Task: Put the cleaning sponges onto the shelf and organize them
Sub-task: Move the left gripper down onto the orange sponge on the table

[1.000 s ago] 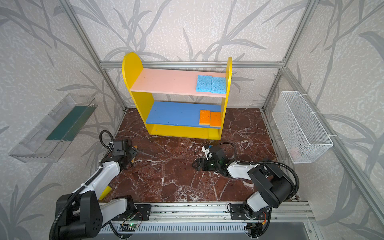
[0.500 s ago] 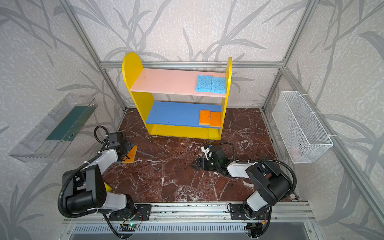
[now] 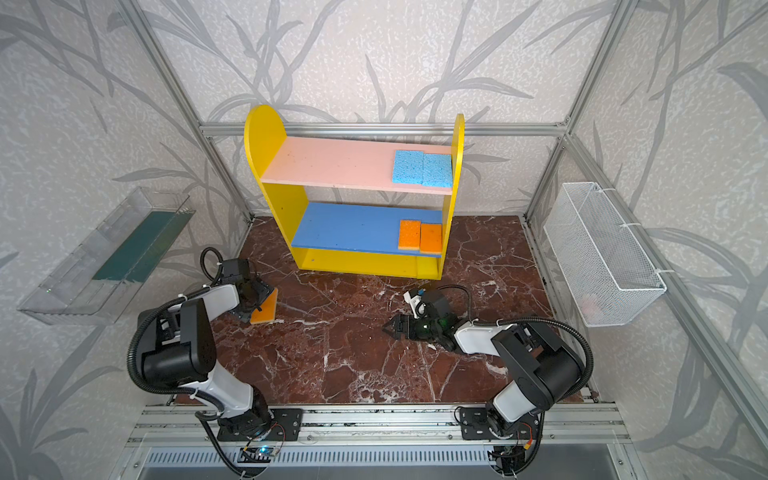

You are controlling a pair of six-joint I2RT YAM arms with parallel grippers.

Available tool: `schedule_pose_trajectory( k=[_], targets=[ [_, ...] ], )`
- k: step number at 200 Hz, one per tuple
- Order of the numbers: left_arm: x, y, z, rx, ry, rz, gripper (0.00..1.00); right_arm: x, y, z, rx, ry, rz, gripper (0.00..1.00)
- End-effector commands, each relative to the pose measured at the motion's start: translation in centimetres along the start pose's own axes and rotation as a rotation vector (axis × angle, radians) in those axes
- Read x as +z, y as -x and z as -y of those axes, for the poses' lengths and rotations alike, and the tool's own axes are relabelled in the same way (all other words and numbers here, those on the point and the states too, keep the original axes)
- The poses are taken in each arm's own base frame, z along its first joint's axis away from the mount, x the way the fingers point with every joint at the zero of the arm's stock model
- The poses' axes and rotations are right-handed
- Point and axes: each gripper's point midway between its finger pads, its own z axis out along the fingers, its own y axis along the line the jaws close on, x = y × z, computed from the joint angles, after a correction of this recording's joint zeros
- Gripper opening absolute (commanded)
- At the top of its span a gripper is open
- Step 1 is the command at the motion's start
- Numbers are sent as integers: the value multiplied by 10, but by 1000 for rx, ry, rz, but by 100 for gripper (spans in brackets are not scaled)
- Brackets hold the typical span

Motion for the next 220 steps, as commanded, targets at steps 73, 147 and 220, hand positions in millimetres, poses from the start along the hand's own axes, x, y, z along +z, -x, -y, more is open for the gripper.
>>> schedule_pose_trajectory(
  k=[73,147,220],
  targets=[
    [-13,-45,32,184,-28,-50,79,-5,3,-2,-8,2,7,90],
    [-44,-129,69,343,-163,-82,77,-14,7,-1,-17,-14,32,91],
    [-84,-214,110,456,-332,-103,78,-23,13,9,-15,-48,63,90]
  ],
)
